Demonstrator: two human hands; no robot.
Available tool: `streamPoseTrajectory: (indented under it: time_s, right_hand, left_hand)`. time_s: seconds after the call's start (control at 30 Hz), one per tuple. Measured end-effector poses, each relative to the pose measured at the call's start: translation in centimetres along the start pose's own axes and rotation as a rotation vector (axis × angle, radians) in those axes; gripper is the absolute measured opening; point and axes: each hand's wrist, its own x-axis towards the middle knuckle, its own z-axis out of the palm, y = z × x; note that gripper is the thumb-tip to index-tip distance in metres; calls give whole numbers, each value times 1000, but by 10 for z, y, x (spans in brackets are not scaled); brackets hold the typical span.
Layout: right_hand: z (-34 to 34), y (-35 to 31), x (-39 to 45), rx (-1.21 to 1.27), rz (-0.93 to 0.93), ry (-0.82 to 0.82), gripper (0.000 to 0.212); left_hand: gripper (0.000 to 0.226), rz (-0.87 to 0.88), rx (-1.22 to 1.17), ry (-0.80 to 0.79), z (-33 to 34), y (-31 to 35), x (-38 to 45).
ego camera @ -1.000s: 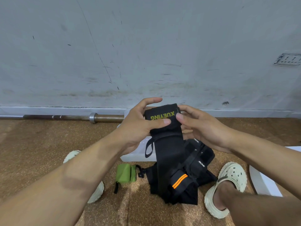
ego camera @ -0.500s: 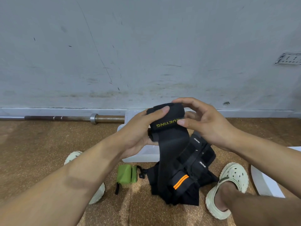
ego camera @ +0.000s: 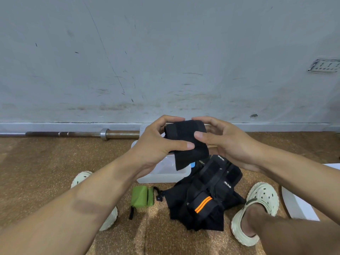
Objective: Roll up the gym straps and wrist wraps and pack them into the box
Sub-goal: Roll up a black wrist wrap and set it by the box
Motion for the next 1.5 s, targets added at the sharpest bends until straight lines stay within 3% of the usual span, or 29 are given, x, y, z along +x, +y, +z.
streamPoseTrajectory:
  time_s: [0.2, 0.4, 0.57, 0.8, 0.97, 1.13, 1.33, 1.43, 1.5]
  right_hand:
    - [-1, -1, 1, 40, -69, 33, 56]
    - [-3, 0, 0, 11, -166, 53, 63]
    - [-3, -2, 1, 30, -133, 75, 71]
    - [3, -2, 0, 17, -39, 20, 54]
    - [6, -4, 0, 57, -193, 174, 48]
    - [7, 2, 1, -159, -306, 314, 49]
    - [16, 19, 2, -585, -378, 221, 60]
    - [26, 26, 2, -665, -403, 192, 72]
    - [32, 26, 3, -689, -404, 178, 77]
  left_hand:
    - [69, -29, -124, -14, 1, 1, 1]
    - [57, -122, -311, -74, 2, 6, 0]
    - [64, -57, -237, -35, -1, 3, 3]
    - [70, 12, -92, 71, 3, 0, 0]
    - [78, -141, -220, 46, 8, -10, -2]
    - [56, -122, -97, 221, 18, -16, -8]
    - [70, -132, -82, 216, 20, -21, -9]
    - [92, -181, -102, 263, 20, -28, -7]
    - [93, -193, -124, 272, 18, -30, -5]
